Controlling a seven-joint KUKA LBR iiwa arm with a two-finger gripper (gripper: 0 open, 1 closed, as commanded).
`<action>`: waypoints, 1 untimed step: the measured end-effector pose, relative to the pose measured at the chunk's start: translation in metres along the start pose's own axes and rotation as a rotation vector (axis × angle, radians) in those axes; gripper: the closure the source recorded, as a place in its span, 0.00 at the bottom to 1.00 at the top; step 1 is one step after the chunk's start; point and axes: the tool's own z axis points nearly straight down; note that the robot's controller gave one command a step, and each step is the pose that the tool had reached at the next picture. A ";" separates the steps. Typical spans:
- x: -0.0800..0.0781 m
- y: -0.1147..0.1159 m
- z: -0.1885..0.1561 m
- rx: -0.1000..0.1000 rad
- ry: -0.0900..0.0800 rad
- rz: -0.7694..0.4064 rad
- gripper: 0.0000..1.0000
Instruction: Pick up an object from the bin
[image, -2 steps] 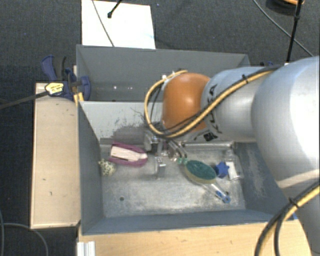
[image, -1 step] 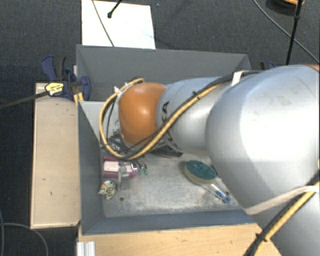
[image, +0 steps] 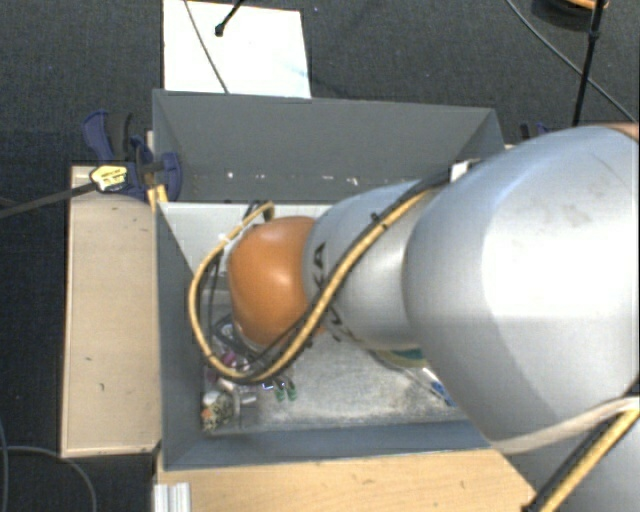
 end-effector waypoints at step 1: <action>-0.002 -0.002 0.000 0.000 -0.004 0.008 1.00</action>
Offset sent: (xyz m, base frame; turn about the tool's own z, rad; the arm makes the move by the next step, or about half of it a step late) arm 0.0000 0.0000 0.0000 0.0000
